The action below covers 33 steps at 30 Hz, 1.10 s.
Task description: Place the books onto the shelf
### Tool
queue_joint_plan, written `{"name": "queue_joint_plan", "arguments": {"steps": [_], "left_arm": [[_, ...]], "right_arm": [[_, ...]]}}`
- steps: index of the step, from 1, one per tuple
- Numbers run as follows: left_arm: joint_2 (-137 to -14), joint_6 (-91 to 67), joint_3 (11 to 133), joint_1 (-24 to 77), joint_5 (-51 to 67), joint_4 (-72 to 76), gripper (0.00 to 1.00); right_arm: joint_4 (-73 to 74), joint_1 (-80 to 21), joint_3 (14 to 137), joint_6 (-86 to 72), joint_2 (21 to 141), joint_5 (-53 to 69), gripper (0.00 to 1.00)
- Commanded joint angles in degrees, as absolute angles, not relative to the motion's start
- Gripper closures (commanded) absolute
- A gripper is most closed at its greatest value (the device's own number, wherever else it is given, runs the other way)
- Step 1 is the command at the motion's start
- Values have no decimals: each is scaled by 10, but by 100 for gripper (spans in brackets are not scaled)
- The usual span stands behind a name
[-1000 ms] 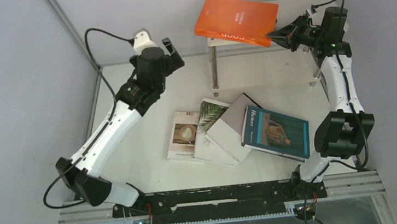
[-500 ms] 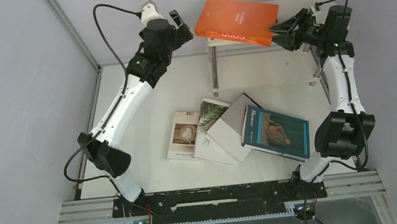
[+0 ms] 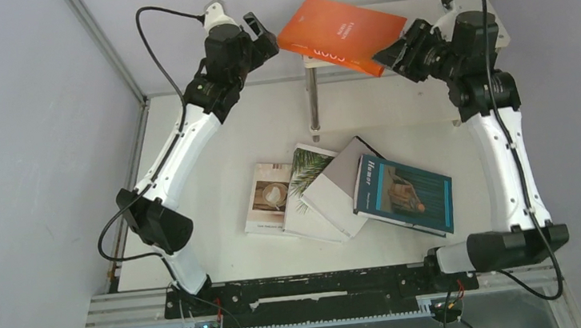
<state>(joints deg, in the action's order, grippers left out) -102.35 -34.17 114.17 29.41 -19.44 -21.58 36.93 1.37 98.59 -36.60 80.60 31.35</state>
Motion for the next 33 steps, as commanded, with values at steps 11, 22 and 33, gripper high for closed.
{"name": "queue_joint_plan", "arguments": {"steps": [11,22,33], "left_arm": [[-1040,-416,1167,250,-141,-181,32],[-1127,-438,1261,231,-80,-184,54],[-1170,-442,1305,231,-22,-160,58]], "right_arm": [[449,-149,1040,-210,768,21,66],[460,-201,1083,-191,844,0,83],[455,-187,1090,-185,872,0,84]]}}
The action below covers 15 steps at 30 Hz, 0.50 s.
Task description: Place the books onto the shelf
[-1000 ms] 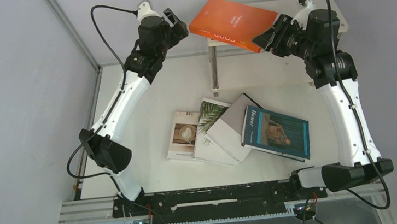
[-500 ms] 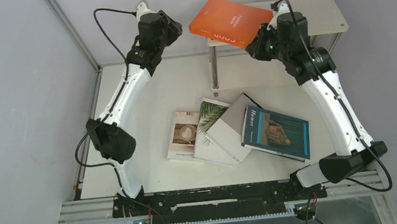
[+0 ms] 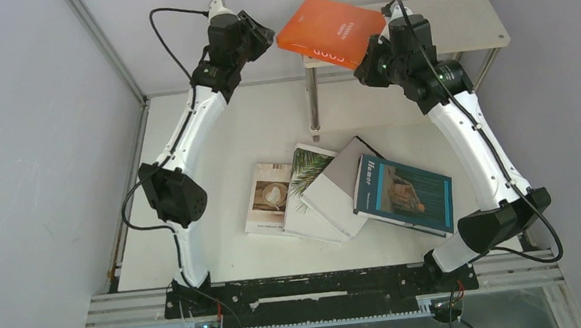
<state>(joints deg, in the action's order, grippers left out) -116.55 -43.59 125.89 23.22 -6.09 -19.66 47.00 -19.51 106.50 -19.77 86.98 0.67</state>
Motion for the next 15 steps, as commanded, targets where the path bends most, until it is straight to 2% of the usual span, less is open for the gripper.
{"name": "queue_joint_plan", "arguments": {"steps": [1,15], "left_arm": [[-1172,-443,1306,231,-15,-158,58],[-1183,-435,1305,249,38,-143,64]], "right_arm": [[453,-185,1090,-185,873,0,84],[444,-147,1096,-183,883,6,85]]}}
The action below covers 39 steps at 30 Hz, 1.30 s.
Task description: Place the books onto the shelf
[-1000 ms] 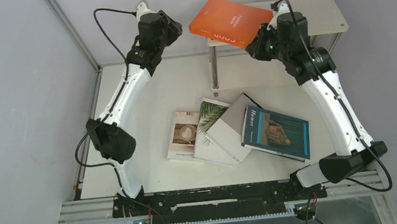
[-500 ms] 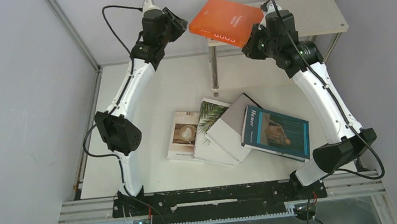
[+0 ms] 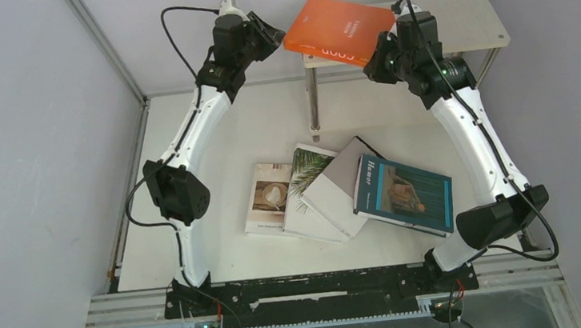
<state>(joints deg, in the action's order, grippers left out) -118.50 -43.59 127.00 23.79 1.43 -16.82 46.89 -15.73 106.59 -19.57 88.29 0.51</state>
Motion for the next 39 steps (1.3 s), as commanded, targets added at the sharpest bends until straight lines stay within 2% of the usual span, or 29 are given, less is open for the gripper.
{"name": "queue_joint_plan", "arguments": {"steps": [1,19,39], "left_arm": [[-1181,-435,1303,250,37,-143,64],[-1135,-432,1219,270,33,-127,67],[-1119,-417,1202,294,33,-129,70]], "right_arm": [[444,-144,1097,-184,884,6,85],[447,-91,1124,-177,909,15,85],[446,-67,1141,-172,932,3,84]]}}
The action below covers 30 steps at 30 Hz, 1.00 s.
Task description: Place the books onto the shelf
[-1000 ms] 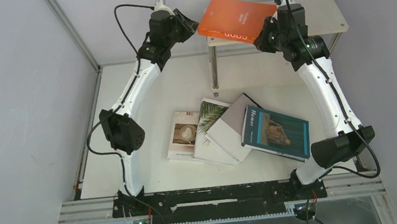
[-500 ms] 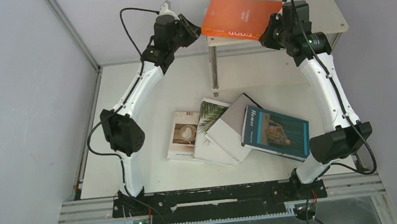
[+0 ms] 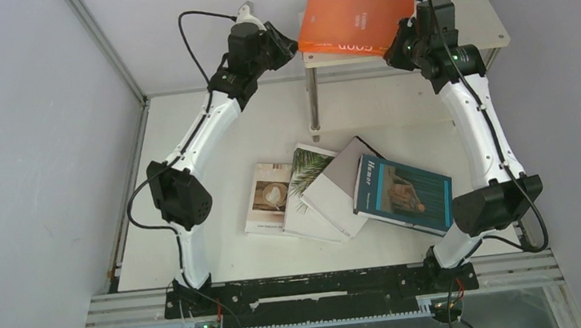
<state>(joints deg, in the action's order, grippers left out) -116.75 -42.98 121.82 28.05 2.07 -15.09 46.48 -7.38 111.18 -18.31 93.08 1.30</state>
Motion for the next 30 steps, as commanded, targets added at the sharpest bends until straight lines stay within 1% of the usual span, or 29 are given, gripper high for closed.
{"name": "queue_joint_plan", "arguments": {"steps": [1,30], "left_arm": [[-1118,-417,1201,294,33,-129,70],[-1102,-407,1198,322,23,-140,72]], "right_arm": [[445,-66,1142,-171,935,3,84],[443,-29,1191,-177,972,0,84]]}}
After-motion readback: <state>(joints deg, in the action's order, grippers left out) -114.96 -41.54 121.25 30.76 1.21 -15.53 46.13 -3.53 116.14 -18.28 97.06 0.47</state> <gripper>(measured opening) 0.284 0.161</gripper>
